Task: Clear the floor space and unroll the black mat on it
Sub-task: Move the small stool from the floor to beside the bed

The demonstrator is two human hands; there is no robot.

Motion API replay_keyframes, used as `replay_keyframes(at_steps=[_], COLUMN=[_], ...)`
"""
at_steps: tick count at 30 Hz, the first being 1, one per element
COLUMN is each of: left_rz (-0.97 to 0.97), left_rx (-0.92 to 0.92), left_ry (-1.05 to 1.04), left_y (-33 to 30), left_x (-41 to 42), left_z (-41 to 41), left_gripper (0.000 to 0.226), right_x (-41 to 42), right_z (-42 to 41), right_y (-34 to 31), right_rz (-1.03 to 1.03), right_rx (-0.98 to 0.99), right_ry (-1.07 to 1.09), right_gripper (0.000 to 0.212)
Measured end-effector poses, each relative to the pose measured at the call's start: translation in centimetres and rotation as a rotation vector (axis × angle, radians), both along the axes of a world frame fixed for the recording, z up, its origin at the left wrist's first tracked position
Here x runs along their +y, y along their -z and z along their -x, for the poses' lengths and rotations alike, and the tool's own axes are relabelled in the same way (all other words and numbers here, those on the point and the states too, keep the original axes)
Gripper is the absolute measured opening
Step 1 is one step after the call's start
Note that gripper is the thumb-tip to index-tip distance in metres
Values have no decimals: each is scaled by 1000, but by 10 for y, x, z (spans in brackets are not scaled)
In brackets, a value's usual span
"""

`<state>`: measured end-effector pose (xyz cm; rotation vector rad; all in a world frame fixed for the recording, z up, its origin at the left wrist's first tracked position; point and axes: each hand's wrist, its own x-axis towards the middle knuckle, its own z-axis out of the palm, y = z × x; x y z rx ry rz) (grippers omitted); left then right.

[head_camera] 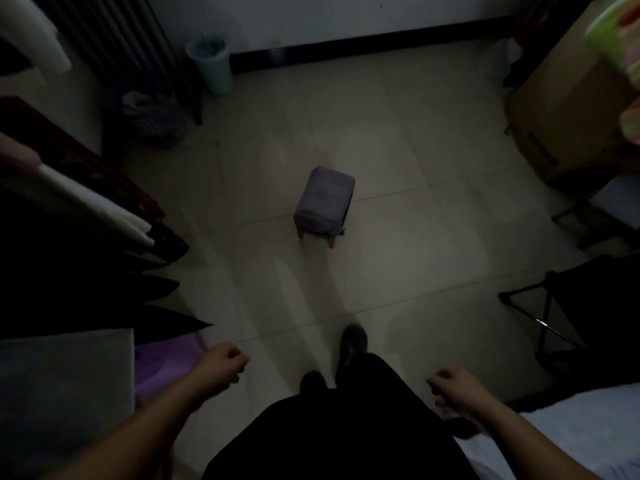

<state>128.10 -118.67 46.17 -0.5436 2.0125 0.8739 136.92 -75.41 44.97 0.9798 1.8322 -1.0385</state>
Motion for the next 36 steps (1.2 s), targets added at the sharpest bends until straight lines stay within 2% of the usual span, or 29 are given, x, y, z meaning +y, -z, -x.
replay_keyframes(at_steps=[6, 11, 13, 18, 21, 24, 27, 29, 32, 36], left_rz=[52, 103, 130, 114, 76, 17, -2, -5, 15, 39], left_rx=[-79, -169, -167, -68, -12, 8, -29, -58, -102, -183], left_ry=[91, 188, 148, 51, -26, 17, 123, 197, 323, 475], left_y=[16, 21, 15, 8, 7, 30, 82, 127, 206, 308], left_x=[16, 21, 23, 49, 74, 94, 104, 107, 103, 87], left_z=[67, 139, 180, 307, 375, 427, 463, 478, 488, 484], left_gripper=[19, 23, 25, 29, 25, 22, 21, 22, 23, 22], right_x=[14, 54, 65, 67, 43, 7, -29, -53, -89, -131], right_z=[85, 178, 230, 389, 471, 533, 571, 579, 574, 560], right_y=[37, 64, 64, 50, 39, 48, 87, 129, 210, 327], right_rz=[25, -4, -19, -22, 31, 128, 193, 227, 315, 460], right_rx=[-70, -171, -180, -81, 18, 84, 105, 54, -94, -279], right_ry=[-38, -77, -131, -242, -151, -95, -23, 78, 384, 1089], right_gripper=[17, 24, 28, 27, 20, 21, 18, 16, 18, 30])
